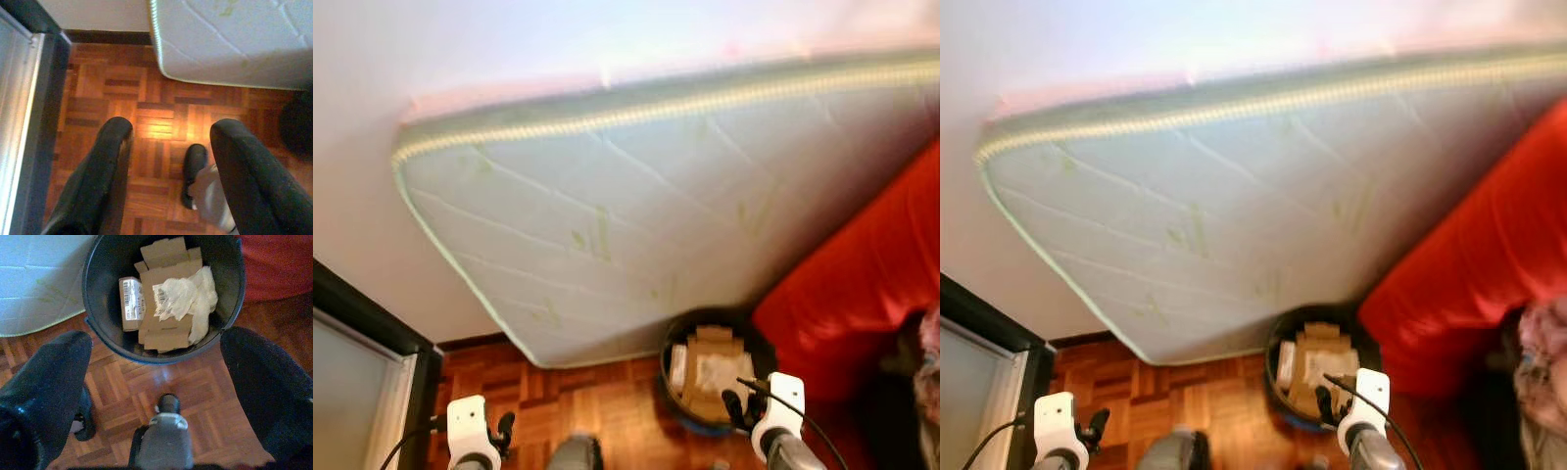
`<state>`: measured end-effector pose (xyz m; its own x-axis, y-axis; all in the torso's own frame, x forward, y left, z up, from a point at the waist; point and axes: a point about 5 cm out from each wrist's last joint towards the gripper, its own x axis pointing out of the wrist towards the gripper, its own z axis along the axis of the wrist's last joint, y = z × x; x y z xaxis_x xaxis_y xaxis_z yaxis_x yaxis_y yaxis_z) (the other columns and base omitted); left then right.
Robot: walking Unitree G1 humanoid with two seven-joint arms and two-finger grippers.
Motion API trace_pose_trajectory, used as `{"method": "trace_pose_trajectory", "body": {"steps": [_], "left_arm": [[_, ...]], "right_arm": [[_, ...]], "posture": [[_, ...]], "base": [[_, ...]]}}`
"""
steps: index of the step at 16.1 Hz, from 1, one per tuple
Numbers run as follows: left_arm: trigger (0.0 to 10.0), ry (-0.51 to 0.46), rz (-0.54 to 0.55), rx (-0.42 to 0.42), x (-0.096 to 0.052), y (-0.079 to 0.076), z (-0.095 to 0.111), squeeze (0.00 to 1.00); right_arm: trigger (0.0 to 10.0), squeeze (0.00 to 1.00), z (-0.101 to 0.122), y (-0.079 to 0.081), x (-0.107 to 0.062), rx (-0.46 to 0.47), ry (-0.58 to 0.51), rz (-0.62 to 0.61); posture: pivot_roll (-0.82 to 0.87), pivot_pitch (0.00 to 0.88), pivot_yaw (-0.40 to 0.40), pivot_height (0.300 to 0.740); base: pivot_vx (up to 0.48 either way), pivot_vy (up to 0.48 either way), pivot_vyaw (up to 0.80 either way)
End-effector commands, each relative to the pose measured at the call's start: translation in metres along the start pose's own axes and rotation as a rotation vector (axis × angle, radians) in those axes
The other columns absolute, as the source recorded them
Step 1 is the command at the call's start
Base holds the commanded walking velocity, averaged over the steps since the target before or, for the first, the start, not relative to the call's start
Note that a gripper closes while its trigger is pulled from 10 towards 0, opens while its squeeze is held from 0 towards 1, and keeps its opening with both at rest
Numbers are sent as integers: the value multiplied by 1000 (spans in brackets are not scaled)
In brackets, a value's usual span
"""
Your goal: Clean up the room
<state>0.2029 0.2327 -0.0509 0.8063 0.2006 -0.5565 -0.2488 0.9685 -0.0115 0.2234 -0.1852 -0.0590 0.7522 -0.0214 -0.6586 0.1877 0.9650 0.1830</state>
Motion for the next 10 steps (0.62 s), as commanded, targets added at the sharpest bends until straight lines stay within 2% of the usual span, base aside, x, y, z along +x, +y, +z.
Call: {"method": "trace_pose_trajectory", "body": {"steps": [1,5,9,10], "left_arm": [[10000,46,0,28,-1,2,-8,0],[10000,134,-2,47,-4,-1,-22,0],[10000,182,3,33,-8,-1,-33,0],[10000,199,3,31,-10,0,-37,0]], "right_arm": [[10000,0,-16,1,-4,-3,58,-4],[10000,0,-27,1,-7,-7,108,-19],[10000,0,-36,-5,-10,-53,157,-42],[10000,0,-33,-5,-10,-37,136,-20]], "posture": [[138,97,-20,740],[129,81,-25,740],[96,65,-30,740],[82,59,-33,740]], "base": [[0,0,0],[0,0,0],[0,0,0],[0,0,0]]}}
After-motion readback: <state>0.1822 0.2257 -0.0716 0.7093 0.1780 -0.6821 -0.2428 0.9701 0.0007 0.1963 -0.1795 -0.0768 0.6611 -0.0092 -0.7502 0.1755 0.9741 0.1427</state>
